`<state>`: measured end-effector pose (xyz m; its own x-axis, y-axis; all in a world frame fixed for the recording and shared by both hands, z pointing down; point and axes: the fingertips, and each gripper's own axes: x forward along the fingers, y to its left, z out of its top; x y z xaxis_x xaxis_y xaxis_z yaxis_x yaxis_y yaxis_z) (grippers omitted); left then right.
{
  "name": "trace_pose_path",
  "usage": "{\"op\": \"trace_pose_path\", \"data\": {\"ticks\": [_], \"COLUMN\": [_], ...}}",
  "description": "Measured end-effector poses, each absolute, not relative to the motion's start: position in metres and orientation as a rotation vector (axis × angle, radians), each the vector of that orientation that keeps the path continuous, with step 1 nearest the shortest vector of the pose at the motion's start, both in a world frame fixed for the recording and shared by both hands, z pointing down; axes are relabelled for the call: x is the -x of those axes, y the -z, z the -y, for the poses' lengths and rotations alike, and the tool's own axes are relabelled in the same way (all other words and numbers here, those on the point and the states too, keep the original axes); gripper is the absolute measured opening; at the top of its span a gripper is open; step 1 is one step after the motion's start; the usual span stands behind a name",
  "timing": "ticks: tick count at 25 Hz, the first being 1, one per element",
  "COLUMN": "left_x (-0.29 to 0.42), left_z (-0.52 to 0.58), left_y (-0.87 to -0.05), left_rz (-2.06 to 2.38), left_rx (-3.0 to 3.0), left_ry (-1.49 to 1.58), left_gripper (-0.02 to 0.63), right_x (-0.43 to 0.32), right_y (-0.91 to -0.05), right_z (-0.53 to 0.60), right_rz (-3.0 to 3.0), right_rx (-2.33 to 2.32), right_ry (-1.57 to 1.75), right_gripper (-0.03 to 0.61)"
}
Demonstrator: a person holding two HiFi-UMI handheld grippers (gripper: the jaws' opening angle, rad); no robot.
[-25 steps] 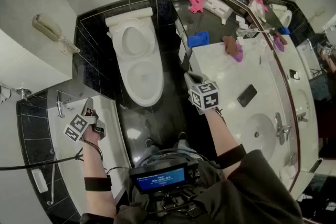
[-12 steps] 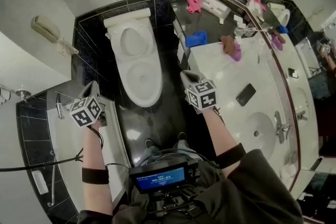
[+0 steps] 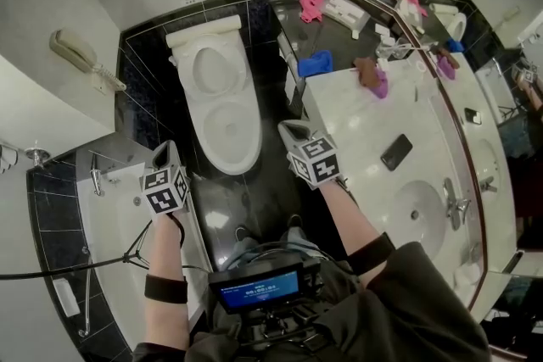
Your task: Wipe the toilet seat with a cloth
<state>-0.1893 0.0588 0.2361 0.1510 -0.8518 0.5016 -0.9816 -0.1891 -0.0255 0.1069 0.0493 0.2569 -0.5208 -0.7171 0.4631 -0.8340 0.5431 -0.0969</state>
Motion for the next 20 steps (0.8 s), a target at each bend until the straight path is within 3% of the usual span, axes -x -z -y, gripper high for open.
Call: {"op": "trace_pose_path", "data": {"ticks": [12,20], "left_x": [0.173,0.113], "left_z": [-0.061,-0.046], "left_y": [-0.244,-0.248], "left_rz": [1.712,1.647], "left_rx": [-2.15,-2.208], "left_ry": [-0.607,-0.636], "left_gripper": [0.0,0.002], "right_x": [-0.116,-0.164], "right_y": [-0.264,-0.271], "right_z": [-0.053,-0.054], "right_rz": [2.399,2.378], "right_rx": [-1.284,-1.323], "right_ry": [-0.46,-0.47], "right_gripper": [0.015,0.015]}}
